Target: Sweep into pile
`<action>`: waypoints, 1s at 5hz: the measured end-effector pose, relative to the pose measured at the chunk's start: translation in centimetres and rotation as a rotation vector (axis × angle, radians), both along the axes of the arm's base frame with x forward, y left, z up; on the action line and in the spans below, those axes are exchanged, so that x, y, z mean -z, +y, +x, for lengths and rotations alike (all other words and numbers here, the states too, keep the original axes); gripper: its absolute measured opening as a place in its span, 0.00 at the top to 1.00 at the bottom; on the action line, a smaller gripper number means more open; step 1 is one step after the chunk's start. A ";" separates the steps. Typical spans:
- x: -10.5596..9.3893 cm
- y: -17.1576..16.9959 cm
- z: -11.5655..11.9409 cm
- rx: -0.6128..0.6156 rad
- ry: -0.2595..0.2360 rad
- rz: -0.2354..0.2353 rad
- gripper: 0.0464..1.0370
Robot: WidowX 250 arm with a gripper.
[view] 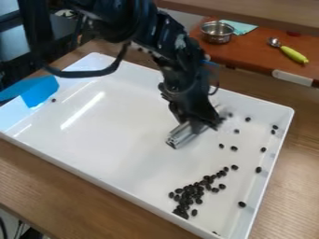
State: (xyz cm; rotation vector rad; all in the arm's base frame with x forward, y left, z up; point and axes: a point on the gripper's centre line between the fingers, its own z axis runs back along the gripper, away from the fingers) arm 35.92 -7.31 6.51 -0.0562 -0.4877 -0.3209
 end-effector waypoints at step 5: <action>-0.1 -1.4 -2.0 0.170 0.166 -0.249 0.70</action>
